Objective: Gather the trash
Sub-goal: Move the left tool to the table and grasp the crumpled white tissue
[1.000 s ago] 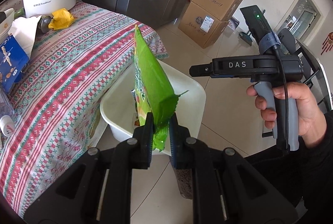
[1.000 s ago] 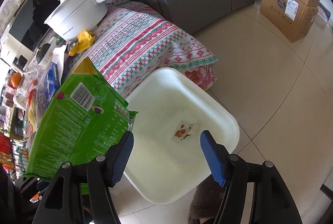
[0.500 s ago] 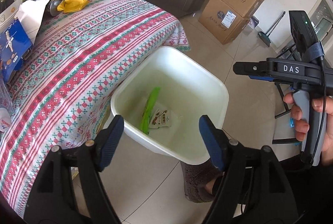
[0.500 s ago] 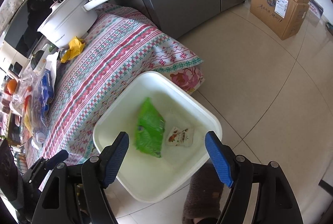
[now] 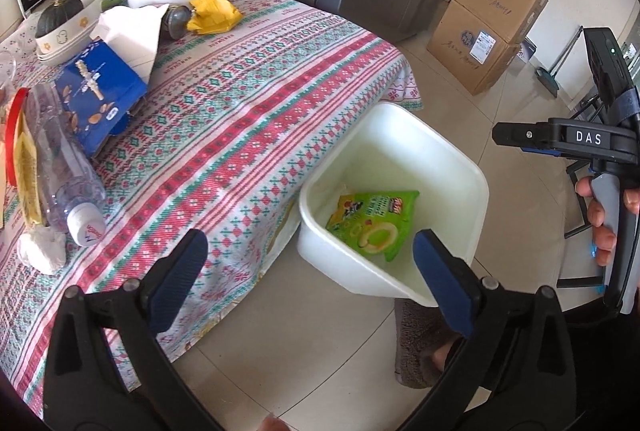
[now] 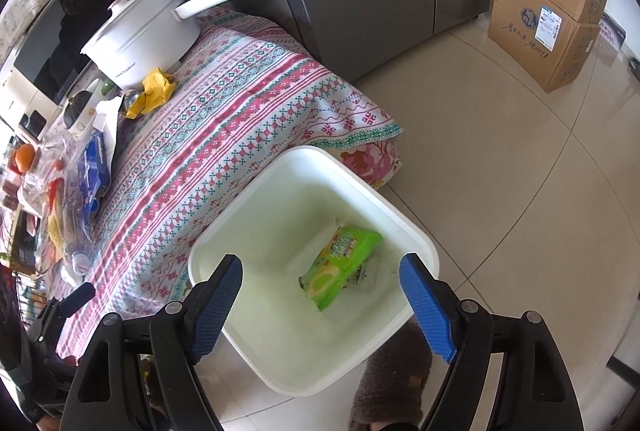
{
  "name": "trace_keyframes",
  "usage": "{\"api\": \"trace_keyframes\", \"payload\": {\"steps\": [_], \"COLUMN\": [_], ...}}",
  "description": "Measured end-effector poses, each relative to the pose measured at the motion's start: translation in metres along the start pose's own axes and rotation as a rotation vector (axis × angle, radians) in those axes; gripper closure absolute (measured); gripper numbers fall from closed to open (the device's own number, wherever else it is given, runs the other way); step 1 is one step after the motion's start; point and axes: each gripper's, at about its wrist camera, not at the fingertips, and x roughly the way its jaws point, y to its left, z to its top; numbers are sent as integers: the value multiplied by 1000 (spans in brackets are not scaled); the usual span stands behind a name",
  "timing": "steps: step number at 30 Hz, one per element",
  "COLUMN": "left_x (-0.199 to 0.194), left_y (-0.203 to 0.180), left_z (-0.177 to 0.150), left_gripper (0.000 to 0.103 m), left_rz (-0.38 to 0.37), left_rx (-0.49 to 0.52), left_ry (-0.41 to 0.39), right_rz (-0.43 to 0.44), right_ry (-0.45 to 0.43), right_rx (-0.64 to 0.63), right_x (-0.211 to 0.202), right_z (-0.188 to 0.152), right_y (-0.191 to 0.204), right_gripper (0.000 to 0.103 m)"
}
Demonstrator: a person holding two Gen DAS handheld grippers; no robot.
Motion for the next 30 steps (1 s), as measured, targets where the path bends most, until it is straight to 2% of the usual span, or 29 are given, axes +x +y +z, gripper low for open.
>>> {"api": "trace_keyframes", "payload": {"steps": [12, 22, 23, 26, 30], "left_x": [-42, -62, -62, -62, -58], "left_y": [86, 145, 150, 165, 188], "left_z": [-13, -32, -34, -37, -38], "left_gripper": [1, 1, 1, 1, 1], "left_rz": [111, 227, 234, 268, 309], "left_rx": [-137, -216, -218, -220, -223], "left_ry": [-35, -60, -59, -54, -51], "right_rz": [49, 77, 76, 56, 23], "right_ry": [4, -2, -2, -21, -43], "right_rx": [-96, -209, -224, -267, -316], "right_x": [10, 25, 27, 31, 36], "right_z": [7, 1, 1, -2, -4], "right_y": [76, 150, 156, 173, 191], "right_gripper": [19, 18, 16, 1, 0]}}
